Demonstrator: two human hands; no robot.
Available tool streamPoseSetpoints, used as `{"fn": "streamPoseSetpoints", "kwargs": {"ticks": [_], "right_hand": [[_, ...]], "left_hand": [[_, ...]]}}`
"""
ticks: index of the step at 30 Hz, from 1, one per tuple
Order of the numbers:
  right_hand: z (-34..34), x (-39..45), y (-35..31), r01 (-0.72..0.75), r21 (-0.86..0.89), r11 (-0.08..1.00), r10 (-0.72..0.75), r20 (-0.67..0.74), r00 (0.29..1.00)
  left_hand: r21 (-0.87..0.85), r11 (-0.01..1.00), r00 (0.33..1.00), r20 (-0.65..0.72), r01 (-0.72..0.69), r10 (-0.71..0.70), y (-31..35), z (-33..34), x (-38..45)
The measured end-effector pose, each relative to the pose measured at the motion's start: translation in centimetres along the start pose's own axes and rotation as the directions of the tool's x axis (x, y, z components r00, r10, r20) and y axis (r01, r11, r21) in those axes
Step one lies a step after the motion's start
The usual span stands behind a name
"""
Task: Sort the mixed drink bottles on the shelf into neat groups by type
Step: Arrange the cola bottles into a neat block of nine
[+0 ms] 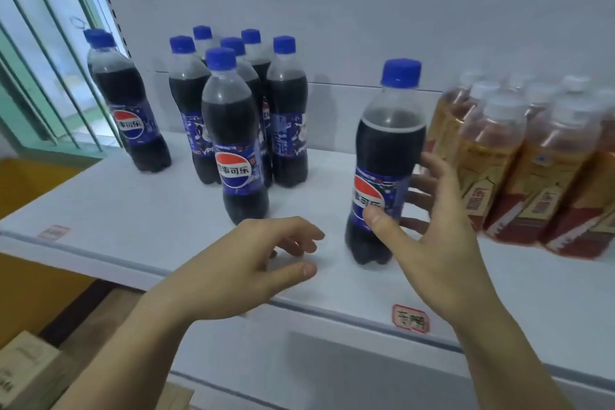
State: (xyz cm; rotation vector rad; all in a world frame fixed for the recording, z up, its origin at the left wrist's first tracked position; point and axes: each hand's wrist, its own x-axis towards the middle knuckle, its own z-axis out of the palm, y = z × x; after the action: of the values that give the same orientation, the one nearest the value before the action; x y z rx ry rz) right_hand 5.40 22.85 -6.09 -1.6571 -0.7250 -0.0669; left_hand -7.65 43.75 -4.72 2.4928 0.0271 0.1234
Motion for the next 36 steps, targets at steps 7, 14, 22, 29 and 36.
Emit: {"fn": "streamPoseSetpoints", "kwargs": {"ticks": [7, 14, 22, 29, 36], "right_hand": [[4.0, 1.4, -1.6, 0.008, -0.119, 0.993, -0.029, -0.177, 0.984], [10.6, 0.1, -5.5, 0.038, 0.109, 0.993, -0.023, -0.134, 0.991], [16.4, -0.7, -8.5, 0.069, 0.026, 0.997, -0.069, -0.012, 0.998], [16.3, 1.4, -12.4, 0.343, -0.03, 0.939, -0.343, 0.017, 0.939], [19.4, 5.2, -15.9, 0.34, -0.251, 0.907, -0.319, 0.118, 0.94]], "left_hand": [[-0.106, 0.991, 0.988, -0.141, -0.08, 0.064, -6.1, -2.5, -0.3], [-0.305, 0.929, 0.97, -0.183, -0.212, 0.161, -8.7, -3.5, -0.4], [-0.403, 0.826, 0.916, -0.247, -0.393, 0.316, -10.8, -5.3, -3.5], [-0.415, 0.808, 0.902, -0.295, -0.419, 0.316, -14.3, -7.1, -5.3], [-0.441, 0.823, 0.927, -0.276, -0.357, 0.254, -17.7, -9.6, -6.1]]}}
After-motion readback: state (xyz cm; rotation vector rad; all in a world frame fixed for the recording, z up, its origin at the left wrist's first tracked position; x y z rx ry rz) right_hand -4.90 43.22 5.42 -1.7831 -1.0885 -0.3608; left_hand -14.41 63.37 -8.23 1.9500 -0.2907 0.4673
